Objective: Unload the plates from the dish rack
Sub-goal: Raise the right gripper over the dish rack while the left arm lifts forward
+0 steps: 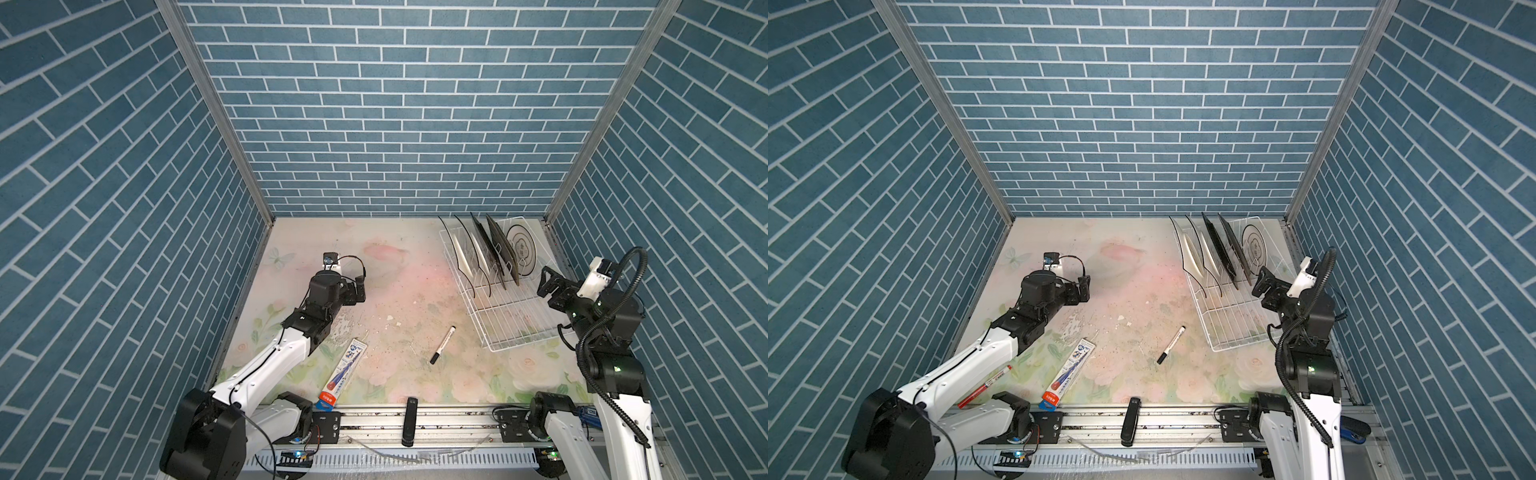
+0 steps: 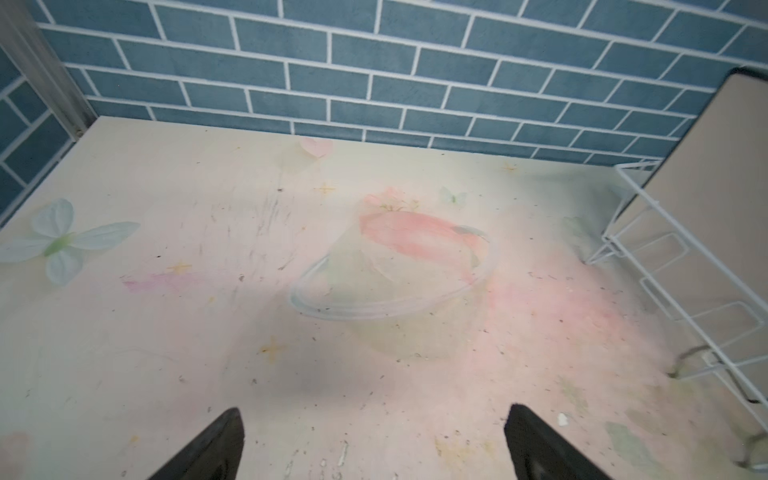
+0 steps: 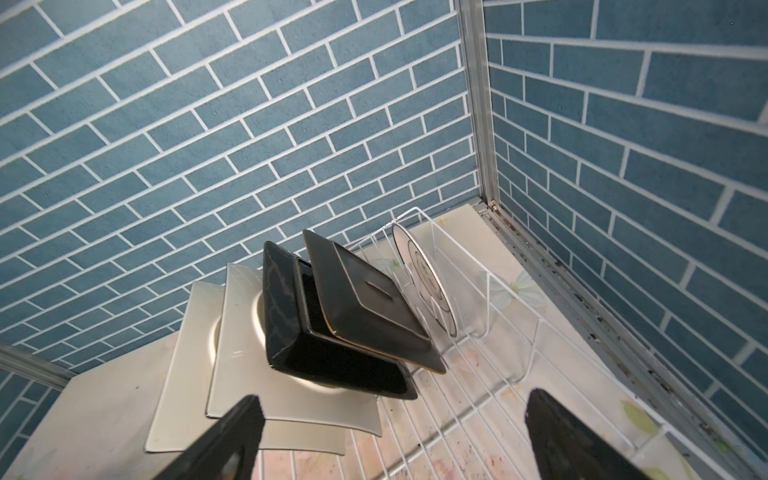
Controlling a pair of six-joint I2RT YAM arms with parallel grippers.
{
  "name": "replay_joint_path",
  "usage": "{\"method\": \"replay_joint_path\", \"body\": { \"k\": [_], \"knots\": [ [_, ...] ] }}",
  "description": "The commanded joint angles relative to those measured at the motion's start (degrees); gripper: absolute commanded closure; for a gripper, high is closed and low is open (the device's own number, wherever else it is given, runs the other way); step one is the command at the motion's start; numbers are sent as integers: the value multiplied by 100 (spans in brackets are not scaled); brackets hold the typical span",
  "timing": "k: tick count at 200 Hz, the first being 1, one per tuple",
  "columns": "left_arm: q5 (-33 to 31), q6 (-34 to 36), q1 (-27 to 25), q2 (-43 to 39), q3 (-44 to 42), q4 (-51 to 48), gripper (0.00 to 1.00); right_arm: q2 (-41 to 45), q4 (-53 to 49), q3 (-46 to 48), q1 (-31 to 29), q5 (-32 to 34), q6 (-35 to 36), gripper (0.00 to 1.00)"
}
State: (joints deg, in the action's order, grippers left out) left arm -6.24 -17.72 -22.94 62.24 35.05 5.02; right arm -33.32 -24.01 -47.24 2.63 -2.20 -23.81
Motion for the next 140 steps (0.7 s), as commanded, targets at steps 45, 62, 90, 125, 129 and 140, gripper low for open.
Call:
{"method": "replay_joint_path", "body": {
  "k": [45, 62, 90, 125, 129, 140],
  "knots": [
    [176, -882, -759, -466, -542, 101, 2, -197, -1328, -567, -697, -252, -473, 1],
    [32, -1042, -932, -511, -579, 71, 2, -381, -1329, -720, -923, -605, -601, 1],
    [-9, -920, -1062, -407, -391, -117, 2, -615, -1249, -979, -1522, -384, -668, 1],
    [-72, -915, -1092, -236, -517, 258, 1, -1171, -933, -1155, -2354, 86, -661, 1],
    [-59, -894, -1090, -192, -504, 285, 1, -1266, -923, -1194, -2459, 139, -592, 1],
    [-20, -802, -1091, -64, -405, 202, 1, -1521, -875, -1311, -2681, 250, -395, 1]
  ]
}}
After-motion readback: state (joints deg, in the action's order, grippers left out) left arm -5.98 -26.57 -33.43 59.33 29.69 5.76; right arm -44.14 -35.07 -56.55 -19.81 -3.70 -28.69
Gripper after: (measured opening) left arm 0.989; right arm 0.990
